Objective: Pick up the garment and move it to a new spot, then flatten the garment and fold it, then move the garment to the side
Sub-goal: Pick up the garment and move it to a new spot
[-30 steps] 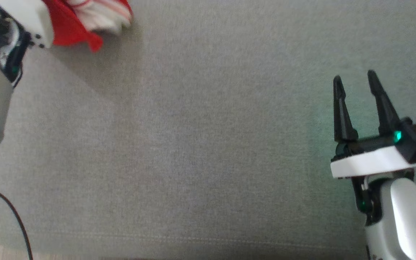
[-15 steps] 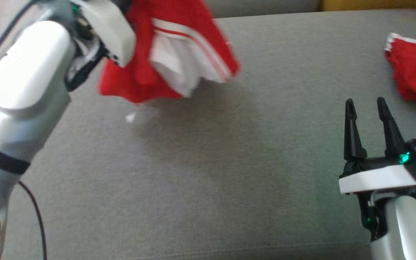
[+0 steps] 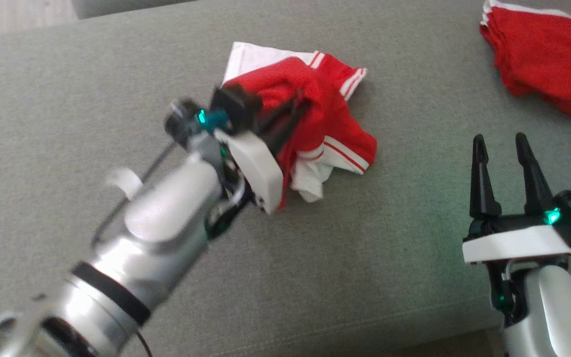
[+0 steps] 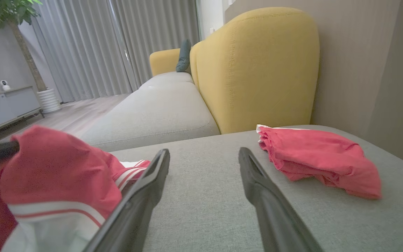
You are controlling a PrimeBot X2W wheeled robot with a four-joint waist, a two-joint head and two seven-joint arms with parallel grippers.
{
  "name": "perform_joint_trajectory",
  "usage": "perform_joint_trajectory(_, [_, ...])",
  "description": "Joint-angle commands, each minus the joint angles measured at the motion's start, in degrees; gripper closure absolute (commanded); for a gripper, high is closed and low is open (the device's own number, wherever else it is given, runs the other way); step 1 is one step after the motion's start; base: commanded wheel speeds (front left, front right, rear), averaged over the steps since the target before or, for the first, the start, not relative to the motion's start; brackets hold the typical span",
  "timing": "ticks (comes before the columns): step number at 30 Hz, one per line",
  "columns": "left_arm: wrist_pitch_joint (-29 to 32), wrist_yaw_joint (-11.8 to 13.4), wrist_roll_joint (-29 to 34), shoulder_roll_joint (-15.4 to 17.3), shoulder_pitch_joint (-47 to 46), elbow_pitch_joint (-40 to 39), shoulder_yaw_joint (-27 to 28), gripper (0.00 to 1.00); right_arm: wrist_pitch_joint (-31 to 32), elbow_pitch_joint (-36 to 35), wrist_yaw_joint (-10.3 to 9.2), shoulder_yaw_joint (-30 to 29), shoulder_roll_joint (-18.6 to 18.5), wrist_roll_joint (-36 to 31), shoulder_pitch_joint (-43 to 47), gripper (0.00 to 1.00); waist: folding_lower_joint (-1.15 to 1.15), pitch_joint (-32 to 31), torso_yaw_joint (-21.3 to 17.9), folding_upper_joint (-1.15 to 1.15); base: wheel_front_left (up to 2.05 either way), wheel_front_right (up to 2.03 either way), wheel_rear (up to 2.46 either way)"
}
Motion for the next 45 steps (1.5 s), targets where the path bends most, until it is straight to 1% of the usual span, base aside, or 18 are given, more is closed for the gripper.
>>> perform_joint_trajectory(1, [-1.24,0.20,-0.76,-0.72,-0.96,0.46,1.53,1.00,-0.79,-1.47,0.37,1.35,-0.20,0.37,-2.71,0.00,0.00,1.02,-1.18,0.00,0.00,0.00,0.00])
perform_joint_trajectory(2, [-1.82,0.19,-0.92,-1.75,0.14,1.55,1.27,1.00,-0.93,-1.24,0.37,1.41,-0.20,0.39,-2.83,0.00,0.00,1.12,-1.39,0.00,0.00,0.00,0.00])
perform_joint_trajectory(3, [-2.32,0.10,-0.99,-2.57,1.08,2.48,0.98,0.85,-1.08,-0.99,0.37,1.45,-0.20,0.40,-2.93,0.00,0.00,1.18,-1.52,0.00,0.00,0.00,0.00])
perform_joint_trajectory(4, [-2.79,0.06,-0.91,-3.17,1.81,3.25,0.79,0.53,-1.22,-0.72,0.37,1.49,-0.20,0.39,-3.00,0.00,0.00,1.17,-1.57,0.00,0.00,0.00,0.00])
perform_joint_trajectory(5, [-3.22,0.14,-0.93,-3.69,2.46,3.82,0.92,0.00,-1.34,-0.39,0.37,1.60,-0.20,0.42,-3.01,0.00,0.00,1.08,-1.54,0.00,0.00,0.00,0.00])
perform_joint_trajectory(8, [-3.99,0.40,-0.36,-4.65,3.78,4.42,1.44,0.00,-1.62,0.60,0.37,1.78,-0.20,0.52,-2.91,0.00,0.00,0.44,-0.87,0.00,0.00,0.00,0.00])
perform_joint_trajectory(11, [-4.26,1.28,0.89,-4.68,4.62,3.31,3.07,0.00,-1.81,1.25,0.37,1.72,-0.20,0.50,-2.70,0.00,0.00,-0.77,0.27,0.00,0.00,0.00,0.00])
perform_joint_trajectory(16, [-4.30,3.38,3.54,-2.83,8.47,-2.84,8.19,0.00,-1.87,1.94,0.37,0.93,-0.20,-0.02,-2.06,0.00,0.00,-3.61,2.81,0.00,0.00,0.00,0.00])
perform_joint_trajectory(19, [-4.31,4.45,5.62,-1.14,11.85,-6.81,10.49,0.00,-2.00,2.10,0.37,0.84,-0.20,-0.36,-1.48,0.00,0.00,-5.45,4.37,0.00,0.00,0.00,0.00])
perform_joint_trajectory(23, [-4.31,6.56,7.86,1.09,17.36,-11.98,14.27,0.00,-2.18,2.48,0.37,0.78,-0.20,-1.12,0.13,0.00,0.00,-7.76,6.31,0.00,0.00,0.00,0.00])
perform_joint_trajectory(24, [-4.31,6.56,7.86,1.09,17.36,-11.98,14.27,0.00,-2.18,2.48,0.37,0.78,-0.20,-1.12,0.13,0.00,0.00,-7.76,6.31,0.00,0.00,0.00,0.00])
perform_joint_trajectory(27, [-4.32,8.77,8.92,2.24,22.31,-15.67,17.89,0.00,-2.57,2.16,0.37,0.75,-0.20,-1.34,1.57,0.00,0.00,-9.31,7.46,0.00,0.00,0.00,0.00])
perform_joint_trajectory(28, [-4.32,9.83,9.54,2.57,24.06,-16.99,19.23,0.00,-2.85,1.71,0.37,0.92,-0.20,-1.36,2.04,0.00,0.00,-9.77,7.82,0.00,0.00,0.00,0.00])
perform_joint_trajectory(29, [-4.32,11.69,10.29,2.97,27.99,-19.51,22.04,0.00,-3.29,0.99,0.37,1.19,-0.20,-1.06,3.09,0.00,0.00,-10.59,8.37,0.00,0.00,0.00,0.00])
perform_joint_trajectory(32, [-4.32,13.31,11.28,3.50,33.88,-22.30,24.95,0.00,-3.70,0.27,0.37,1.40,-0.20,-0.59,4.72,0.00,0.00,-11.49,9.20,0.00,0.00,0.00,0.00])
perform_joint_trajectory(35, [-4.32,14.84,12.00,3.27,38.84,-24.73,28.09,0.00,-3.89,0.18,0.37,1.59,-0.20,-0.15,5.79,0.00,0.00,-12.04,9.74,0.00,0.00,0.00,0.00])
perform_joint_trajectory(40, [-4.32,15.68,14.63,2.19,44.36,-27.52,31.90,0.00,-4.02,0.51,0.37,1.57,-0.20,0.58,6.39,0.00,0.00,-12.43,10.66,0.00,0.00,0.00,0.00])
perform_joint_trajectory(45, [-4.32,14.76,16.21,0.59,47.66,-28.21,34.80,0.00,-4.04,0.89,0.37,1.61,-0.20,1.27,6.62,0.00,0.00,-12.77,11.12,0.00,0.00,0.00,0.00])
